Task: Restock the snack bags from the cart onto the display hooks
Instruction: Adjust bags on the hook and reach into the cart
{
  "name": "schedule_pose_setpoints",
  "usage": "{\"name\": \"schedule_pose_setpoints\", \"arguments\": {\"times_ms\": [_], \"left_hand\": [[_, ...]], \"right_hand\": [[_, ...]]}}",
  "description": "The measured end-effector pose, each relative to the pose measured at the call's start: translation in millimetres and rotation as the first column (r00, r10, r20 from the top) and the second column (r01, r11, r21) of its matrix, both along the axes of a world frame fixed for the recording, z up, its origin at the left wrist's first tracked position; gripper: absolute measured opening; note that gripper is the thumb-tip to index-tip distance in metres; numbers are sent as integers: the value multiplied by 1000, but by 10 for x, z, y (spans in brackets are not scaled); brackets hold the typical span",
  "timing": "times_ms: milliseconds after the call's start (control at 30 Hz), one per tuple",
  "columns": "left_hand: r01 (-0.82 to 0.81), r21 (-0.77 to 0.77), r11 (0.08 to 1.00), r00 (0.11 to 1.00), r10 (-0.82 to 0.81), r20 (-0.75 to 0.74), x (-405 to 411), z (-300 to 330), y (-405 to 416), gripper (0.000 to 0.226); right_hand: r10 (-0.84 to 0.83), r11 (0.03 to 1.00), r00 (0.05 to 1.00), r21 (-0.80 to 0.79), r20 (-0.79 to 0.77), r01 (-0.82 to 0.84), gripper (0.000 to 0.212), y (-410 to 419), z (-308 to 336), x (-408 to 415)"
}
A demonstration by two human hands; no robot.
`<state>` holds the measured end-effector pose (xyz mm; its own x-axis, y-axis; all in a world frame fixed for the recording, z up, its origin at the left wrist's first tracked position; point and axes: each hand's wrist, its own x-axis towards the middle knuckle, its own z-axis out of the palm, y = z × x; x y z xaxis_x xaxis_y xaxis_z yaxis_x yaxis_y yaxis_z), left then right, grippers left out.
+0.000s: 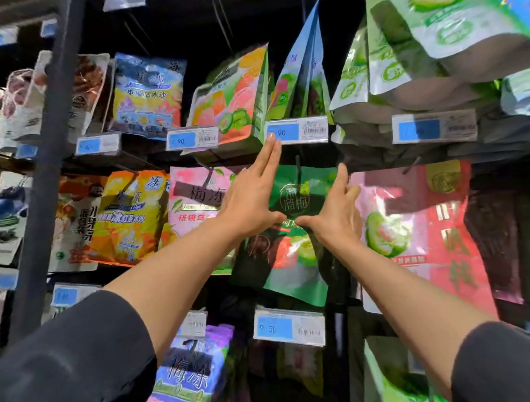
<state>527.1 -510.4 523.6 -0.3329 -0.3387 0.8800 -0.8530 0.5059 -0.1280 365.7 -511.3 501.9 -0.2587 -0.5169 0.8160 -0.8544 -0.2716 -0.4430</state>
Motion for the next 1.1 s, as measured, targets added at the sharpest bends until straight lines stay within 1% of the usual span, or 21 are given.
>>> {"name": "schedule_pose_setpoints", "arguments": {"times_ms": [167,300,367,433,533,633,700,800,867,933,967,1033,1100], "left_hand": [[-20,19,1000,1000,21,-16,-30,-35,43,131],[3,-18,1000,1000,-3,-22,-52,-174,7,129],[80,-13,997,996,-81,-32,-98,-349,-50,121],[199,6,980,977,-198,-78,-210,-590,-56,109],[390,-9,921,900,-384,-209,-511,-1011,70,83],[532,-91,842,758,-521,-392,-914,-1429,324,60],[594,-120,795,678,-575,-458,-1263,-1716,551,49],[719,-35,694,585,-632,-508,-1922,-2190,998,44],[794,63,604,540,-654,-529,-2433,-2562,1320,42],[848,210,487,516,-665,-541,-2969,-2976,1657,41],[855,292,429,518,-671,-531,-3223,-3189,1846,41],[833,458,310,531,-681,-505,-3726,-3662,2226,44],[772,615,163,539,-681,-496,-4160,-4140,2602,48]], "right_hand": [[-76,997,996,-3,-56,76,113,-93,-112,23],[-82,996,996,23,-35,83,119,-24,-263,25],[-49,998,999,30,-23,49,121,53,-346,25],[-21,1000,1000,13,-21,21,119,145,-439,-5],[-13,999,999,-44,-46,11,98,348,-643,-179],[-1,987,998,-160,-62,-9,75,689,-948,-550],[-52,977,997,-210,-57,39,66,956,-1225,-905],[-184,964,983,-200,-14,178,57,1412,-1745,-1538],[-262,953,964,-141,56,267,50,1761,-2158,-1988],[-349,933,928,-40,129,357,45,2132,-2610,-2444],[-391,919,906,23,162,393,45,2329,-2854,-2672],[-481,875,853,165,201,455,43,2752,-3376,-3132],[-577,806,784,319,231,499,39,3206,-3924,-3555]]}}
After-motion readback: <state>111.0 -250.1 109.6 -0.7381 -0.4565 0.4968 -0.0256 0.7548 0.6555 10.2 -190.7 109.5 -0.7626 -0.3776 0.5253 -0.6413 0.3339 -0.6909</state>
